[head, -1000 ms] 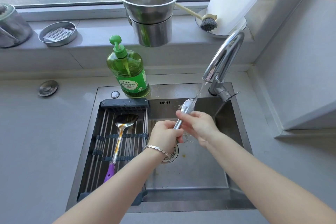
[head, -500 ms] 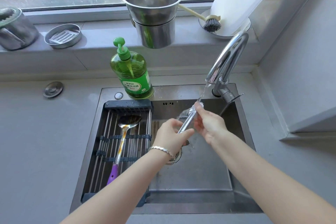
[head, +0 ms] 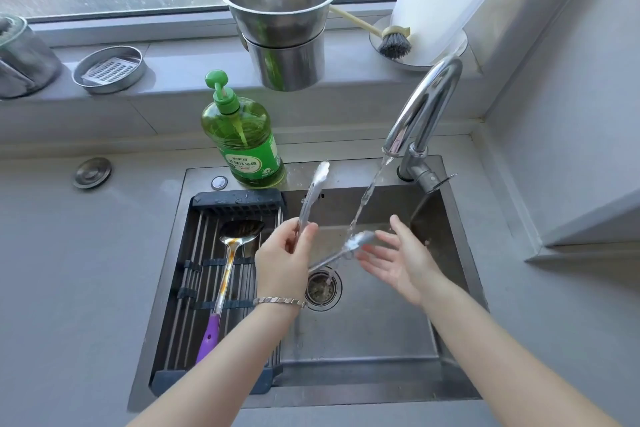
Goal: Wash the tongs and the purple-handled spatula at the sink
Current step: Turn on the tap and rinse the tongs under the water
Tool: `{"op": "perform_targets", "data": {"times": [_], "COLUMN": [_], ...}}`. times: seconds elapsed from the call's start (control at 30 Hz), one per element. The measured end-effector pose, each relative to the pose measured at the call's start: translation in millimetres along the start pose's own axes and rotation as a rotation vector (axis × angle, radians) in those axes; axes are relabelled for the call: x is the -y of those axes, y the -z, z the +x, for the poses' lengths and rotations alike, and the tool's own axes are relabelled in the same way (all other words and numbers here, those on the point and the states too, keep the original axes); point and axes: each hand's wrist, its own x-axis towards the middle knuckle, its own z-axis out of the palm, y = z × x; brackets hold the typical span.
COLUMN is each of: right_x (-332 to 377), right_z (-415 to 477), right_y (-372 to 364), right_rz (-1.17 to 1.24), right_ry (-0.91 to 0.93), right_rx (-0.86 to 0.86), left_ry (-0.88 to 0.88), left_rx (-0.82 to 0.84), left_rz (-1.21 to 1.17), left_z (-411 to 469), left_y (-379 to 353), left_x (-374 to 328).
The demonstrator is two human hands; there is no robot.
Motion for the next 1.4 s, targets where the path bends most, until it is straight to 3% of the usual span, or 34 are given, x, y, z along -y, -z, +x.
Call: {"op": "perform_targets", "data": {"times": [0.07, 0.23, 0.4, 0.53, 0.6, 0.8, 0.9, 0.97, 1.07, 1.17, 1.3, 1.4], "right_x": [-3.8, -2.8, 5.6, 5.2, 2.2, 16.2, 16.2, 13.0, 18.1, 30.0, 39.7, 44.8], "right_z": [-0.8, 3.8, 5.4, 4.8, 5.8, 8.5, 3.5, 0.1, -7.4, -14.7, -20.1, -17.2], "right_y": [-3.7, -20.1, -32.5, -39.0, -40.6, -34.6, -40.5, -42.9, -38.8, -30.5, -20.1, -17.4], "right_rz": [0.174, 0.105, -0.031, 0.030, 0.034, 0.444, 0.462, 0.380, 0.259, 0.273, 0.325, 0.374], "right_ry": [-0.003, 0.171, 0.345, 0.361, 0.378, 0.320, 0.296, 0.319, 0.431, 0.462, 0.372, 0.311], "right_rx": [0.128, 0.155, -0.083, -0.174, -0.142, 0.067, 0.106, 0.156, 0.211, 0.286, 0.438, 0.431], "left_ry": [-0.043, -0.101, -0.092, -0.089, -0.079, -0.030, 0.104, 0.302, 0.587, 0.638, 0.647, 0.734], "left_rx": [0.000, 0.036, 0.116, 0.101, 0.084, 0.120, 0.105, 0.085, 0.193, 0.319, 0.418, 0.520], "left_rz": [-0.068, -0.164, -0.239, -0.244, -0.234, -0.262, -0.262, -0.257, -0.408, -0.377, -0.326, -0.401], "left_z": [-4.5, -10.4, -11.6, -10.1, -7.5, -7.2, -1.9, 7.6, 18.0, 20.0, 21.7, 21.4], "left_y": [-1.0, 1.0, -1.7, -6.7, -6.2, -4.2, -10.6, -16.8, -22.5, -29.0, -39.8, -40.0], "left_x": [-1.8, 3.3, 5.9, 3.4, 3.7, 3.4, 0.9, -0.1, -6.0, -11.5, -9.6, -8.0]}}
